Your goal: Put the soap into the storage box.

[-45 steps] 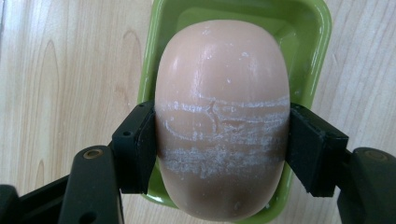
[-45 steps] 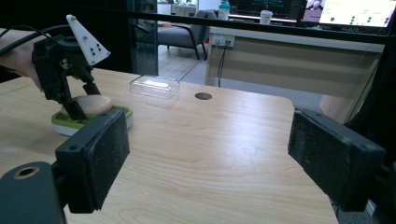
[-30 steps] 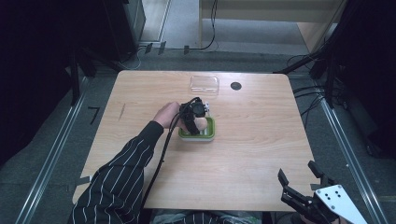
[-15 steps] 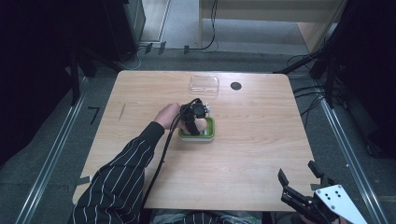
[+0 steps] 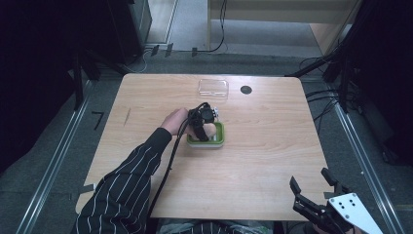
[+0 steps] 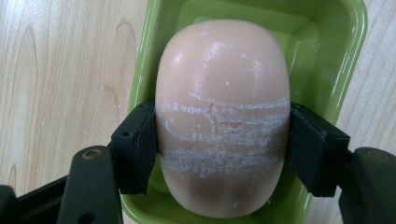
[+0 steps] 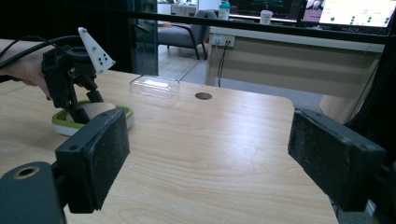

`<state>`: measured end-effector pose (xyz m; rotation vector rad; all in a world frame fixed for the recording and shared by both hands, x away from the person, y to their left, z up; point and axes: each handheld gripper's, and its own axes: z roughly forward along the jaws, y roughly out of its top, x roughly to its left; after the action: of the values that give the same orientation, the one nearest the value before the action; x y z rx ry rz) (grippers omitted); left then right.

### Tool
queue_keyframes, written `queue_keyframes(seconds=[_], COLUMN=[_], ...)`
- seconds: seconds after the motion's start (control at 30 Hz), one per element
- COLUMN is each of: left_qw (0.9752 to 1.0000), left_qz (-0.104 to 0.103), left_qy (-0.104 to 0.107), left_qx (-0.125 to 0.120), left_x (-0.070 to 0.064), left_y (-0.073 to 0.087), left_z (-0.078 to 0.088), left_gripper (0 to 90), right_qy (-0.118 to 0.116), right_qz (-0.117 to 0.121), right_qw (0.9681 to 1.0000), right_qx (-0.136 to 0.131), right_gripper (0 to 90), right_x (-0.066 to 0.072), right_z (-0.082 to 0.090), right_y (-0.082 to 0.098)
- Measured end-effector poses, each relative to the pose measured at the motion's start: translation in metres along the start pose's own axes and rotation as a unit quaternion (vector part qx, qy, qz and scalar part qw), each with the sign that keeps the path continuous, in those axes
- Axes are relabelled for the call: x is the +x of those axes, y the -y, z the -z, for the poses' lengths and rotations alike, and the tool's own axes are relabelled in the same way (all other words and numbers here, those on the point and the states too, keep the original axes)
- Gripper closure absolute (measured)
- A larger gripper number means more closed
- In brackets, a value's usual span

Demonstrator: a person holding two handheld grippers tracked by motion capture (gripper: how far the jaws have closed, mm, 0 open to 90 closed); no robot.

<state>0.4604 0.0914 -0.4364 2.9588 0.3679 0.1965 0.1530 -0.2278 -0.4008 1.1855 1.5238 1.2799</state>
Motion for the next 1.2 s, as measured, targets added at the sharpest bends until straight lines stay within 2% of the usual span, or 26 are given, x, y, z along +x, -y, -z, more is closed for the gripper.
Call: queue_keyframes(seconds=[0.43, 0.67, 0.83, 1.07, 1.2], left_qw=[1.0, 0.9995, 0.9987, 0.997, 0.9963], left_qz=[0.001, 0.032, 0.051, 0.071, 0.08], left_qy=[-0.008, 0.006, -0.002, -0.01, -0.011], left_qx=[-0.004, 0.0, 0.01, 0.028, 0.03], left_x=[-0.001, 0.002, 0.0, -0.009, -0.015], left_y=[-0.001, 0.001, 0.001, 0.003, 0.009], left_z=[0.003, 0.012, 0.017, 0.025, 0.029], left_gripper=[28.3, 17.4, 13.3, 0.9, 0.0], right_qy=[0.0, 0.0, 0.0, -0.001, -0.003], right_qz=[0.001, 0.0, 0.001, 0.0, 0.0], right_qw=[1.0, 1.0, 1.0, 1.0, 1.0], right_qx=[-0.001, -0.002, -0.001, -0.002, -0.003], right_gripper=[13.2, 13.2, 13.2, 13.2, 13.2], right_x=[0.0, 0.0, 0.0, 0.0, 0.0], right_z=[0.0, 0.0, 0.0, -0.001, -0.001], right_y=[0.0, 0.0, 0.0, 0.0, 0.0])
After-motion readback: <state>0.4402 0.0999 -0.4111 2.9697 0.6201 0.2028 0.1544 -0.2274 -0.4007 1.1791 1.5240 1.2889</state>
